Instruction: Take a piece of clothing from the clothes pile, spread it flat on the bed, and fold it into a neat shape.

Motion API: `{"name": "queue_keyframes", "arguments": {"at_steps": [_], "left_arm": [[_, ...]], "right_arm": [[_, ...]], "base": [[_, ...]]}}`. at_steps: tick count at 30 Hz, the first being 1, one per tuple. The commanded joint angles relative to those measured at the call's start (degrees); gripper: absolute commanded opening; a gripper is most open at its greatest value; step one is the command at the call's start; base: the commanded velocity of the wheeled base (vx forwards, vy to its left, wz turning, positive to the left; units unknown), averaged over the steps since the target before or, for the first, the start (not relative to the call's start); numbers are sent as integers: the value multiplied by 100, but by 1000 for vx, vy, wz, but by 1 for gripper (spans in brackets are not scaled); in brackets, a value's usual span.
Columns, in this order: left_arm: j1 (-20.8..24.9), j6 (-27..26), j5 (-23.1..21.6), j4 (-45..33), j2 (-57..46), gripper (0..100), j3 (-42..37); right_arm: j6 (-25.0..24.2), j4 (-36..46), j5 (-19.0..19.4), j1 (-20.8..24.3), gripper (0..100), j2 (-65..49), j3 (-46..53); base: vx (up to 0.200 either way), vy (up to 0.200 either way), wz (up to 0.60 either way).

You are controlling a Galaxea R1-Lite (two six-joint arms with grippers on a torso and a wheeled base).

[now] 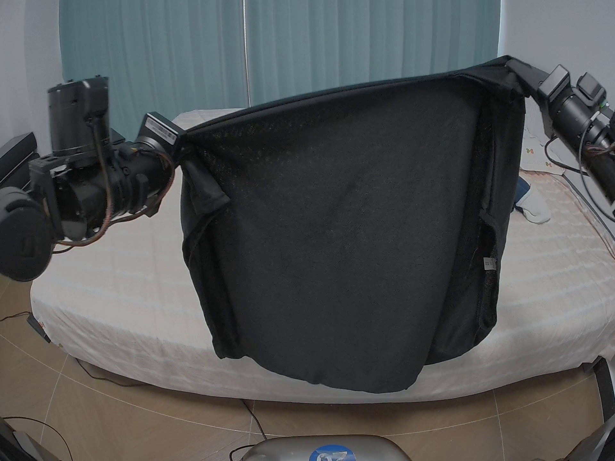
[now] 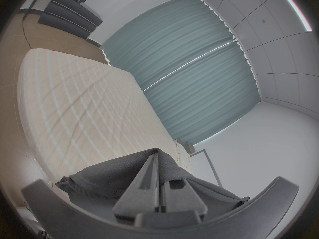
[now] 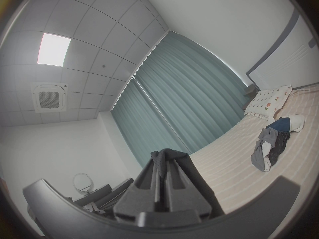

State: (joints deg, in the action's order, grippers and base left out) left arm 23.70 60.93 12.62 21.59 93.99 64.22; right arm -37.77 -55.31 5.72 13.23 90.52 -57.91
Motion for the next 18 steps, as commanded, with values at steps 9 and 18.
{"name": "queue_keyframes", "arguments": {"at_steps": [9, 18], "left_arm": [[-322, 51, -40, -67, 1649, 0, 1119], [-366, 33, -75, -50, 2159, 0, 1497]], "right_arm": [[50, -191, -422, -57, 0, 1750, -916], [50, -191, -440, -31, 0, 1961, -924]], "base": [[22, -22, 0], [200, -44, 0]]}}
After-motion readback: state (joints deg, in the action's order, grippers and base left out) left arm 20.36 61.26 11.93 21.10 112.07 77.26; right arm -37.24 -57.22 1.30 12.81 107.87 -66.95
